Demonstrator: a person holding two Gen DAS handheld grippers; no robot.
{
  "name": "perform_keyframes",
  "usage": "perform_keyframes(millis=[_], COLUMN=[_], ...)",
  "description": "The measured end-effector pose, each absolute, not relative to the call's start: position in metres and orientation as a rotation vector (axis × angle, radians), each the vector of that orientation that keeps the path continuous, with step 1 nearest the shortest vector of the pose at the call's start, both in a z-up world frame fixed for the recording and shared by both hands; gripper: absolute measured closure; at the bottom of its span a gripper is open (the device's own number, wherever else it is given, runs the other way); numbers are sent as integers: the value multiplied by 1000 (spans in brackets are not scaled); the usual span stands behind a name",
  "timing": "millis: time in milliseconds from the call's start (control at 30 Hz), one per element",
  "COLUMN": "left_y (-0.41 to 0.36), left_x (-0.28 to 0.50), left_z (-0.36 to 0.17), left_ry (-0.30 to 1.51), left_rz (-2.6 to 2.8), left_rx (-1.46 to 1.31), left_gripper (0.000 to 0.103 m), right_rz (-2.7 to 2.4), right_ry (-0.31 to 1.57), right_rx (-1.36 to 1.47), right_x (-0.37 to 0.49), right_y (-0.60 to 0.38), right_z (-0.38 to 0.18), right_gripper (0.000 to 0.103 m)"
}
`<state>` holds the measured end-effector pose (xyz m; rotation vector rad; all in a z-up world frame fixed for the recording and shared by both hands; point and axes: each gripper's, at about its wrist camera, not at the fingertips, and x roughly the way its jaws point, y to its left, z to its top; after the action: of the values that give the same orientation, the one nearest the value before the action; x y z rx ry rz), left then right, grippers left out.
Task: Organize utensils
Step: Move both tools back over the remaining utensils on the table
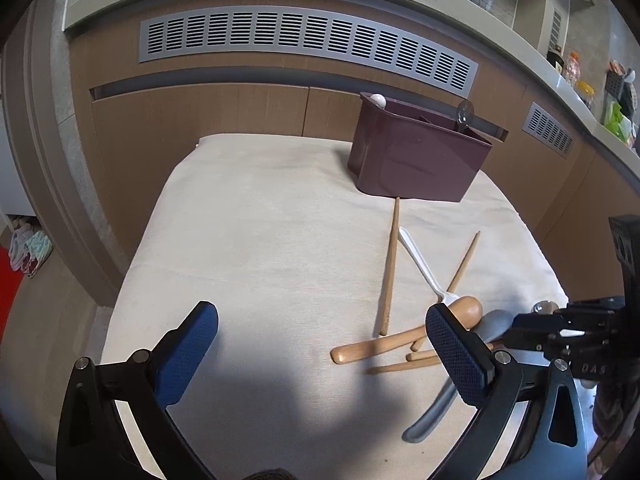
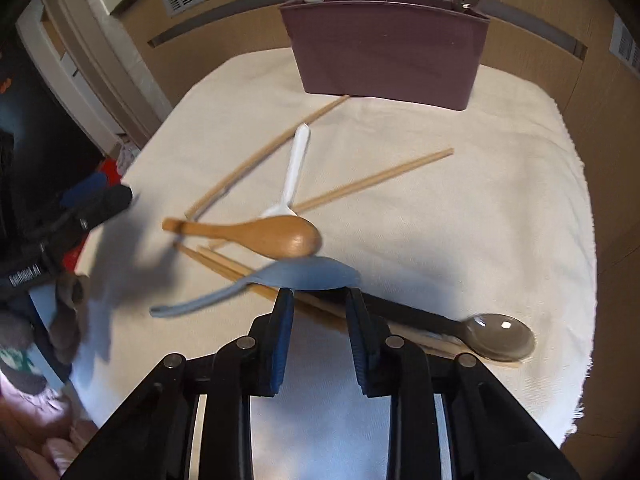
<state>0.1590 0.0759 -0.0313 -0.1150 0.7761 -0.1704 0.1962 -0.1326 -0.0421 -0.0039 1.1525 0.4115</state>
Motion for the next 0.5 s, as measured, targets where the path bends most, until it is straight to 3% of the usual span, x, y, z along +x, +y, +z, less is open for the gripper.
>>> perform_keyframes(millis=[33, 100, 167, 500], left_y=[77, 81, 82, 70], left_x=[158, 156, 156, 159], left_z=[-31, -31, -32, -38], left_ry=[774, 767, 761, 767], left_rz=[-166, -154, -139, -165], left_rx=[-112, -103, -90, -75], left_gripper=[0, 0, 0, 0], right_rz=[425, 433, 419, 267], right_ry=[1167, 1190, 1198, 1150], right_rx=[24, 52, 64, -75], right_x=[198, 196, 191, 188], right_y=[-131, -129, -126, -119], right_z=[-41, -39, -37, -34], right_gripper=[74, 52, 38, 31])
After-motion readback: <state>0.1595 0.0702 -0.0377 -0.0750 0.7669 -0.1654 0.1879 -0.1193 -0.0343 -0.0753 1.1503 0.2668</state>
